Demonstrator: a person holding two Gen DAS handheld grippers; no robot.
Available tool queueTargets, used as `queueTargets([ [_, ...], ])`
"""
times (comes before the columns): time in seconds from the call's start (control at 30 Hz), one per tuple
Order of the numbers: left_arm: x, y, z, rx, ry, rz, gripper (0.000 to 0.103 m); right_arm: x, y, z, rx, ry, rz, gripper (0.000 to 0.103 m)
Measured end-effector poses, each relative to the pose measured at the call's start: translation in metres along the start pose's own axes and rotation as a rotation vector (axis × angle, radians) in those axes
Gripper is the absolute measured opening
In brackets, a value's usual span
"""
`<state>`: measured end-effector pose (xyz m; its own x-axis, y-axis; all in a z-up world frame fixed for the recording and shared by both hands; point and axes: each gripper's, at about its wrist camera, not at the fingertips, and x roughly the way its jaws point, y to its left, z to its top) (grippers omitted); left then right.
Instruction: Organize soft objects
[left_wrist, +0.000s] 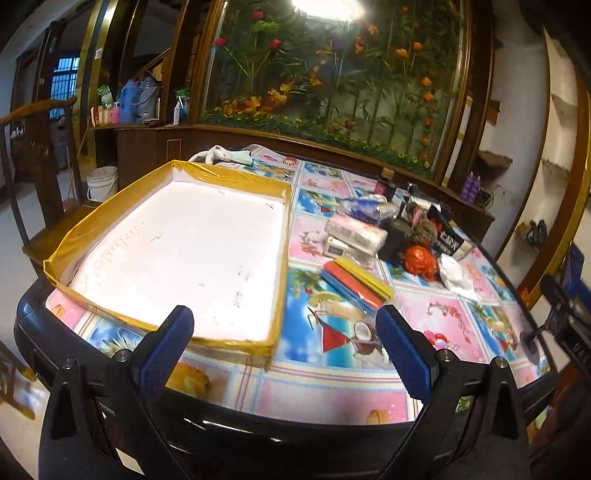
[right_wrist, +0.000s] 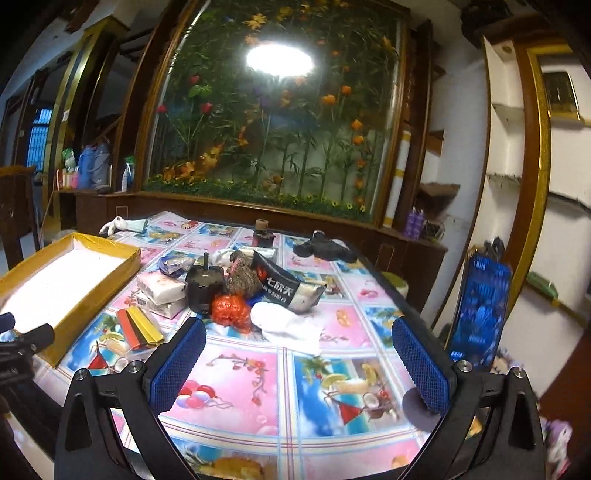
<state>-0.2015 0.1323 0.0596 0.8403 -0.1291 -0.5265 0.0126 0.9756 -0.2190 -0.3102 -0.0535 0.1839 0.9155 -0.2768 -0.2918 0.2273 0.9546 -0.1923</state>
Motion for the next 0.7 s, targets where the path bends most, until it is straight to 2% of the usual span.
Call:
queueTargets([
  [0.17, 0.005, -0.006, 0.015, 0.016, -0.027, -0.07, 0.1, 0.012, 0.001, 0.001, -0.048, -0.029, -0.054, 0.102],
  [0.33, 0.017, -0.034, 0.035, 0.079, -0.057, -0.111, 0.1, 0.049, -0.006, -0.018, -0.025, 0.043, -0.082, 0.102],
  [0.47, 0.038, -0.064, 0.034, 0.183, -0.044, -0.095, 0.1, 0.07, -0.015, -0.016, 0.014, 0.059, -0.078, 0.102],
  [0.5, 0.043, -0.067, 0.033, 0.185, -0.028, -0.1, 0.1, 0.074, -0.017, -0.013, 0.021, 0.078, -0.071, 0.102],
  [0.6, 0.05, -0.071, 0.035, 0.162, 0.016, -0.133, 0.1, 0.076, -0.024, -0.003, 0.054, 0.062, -0.03, 0.102],
  [0.7, 0.042, -0.071, 0.042, 0.159, -0.018, -0.135, 0.1, 0.077, -0.028, 0.006, 0.061, 0.035, -0.03, 0.102],
])
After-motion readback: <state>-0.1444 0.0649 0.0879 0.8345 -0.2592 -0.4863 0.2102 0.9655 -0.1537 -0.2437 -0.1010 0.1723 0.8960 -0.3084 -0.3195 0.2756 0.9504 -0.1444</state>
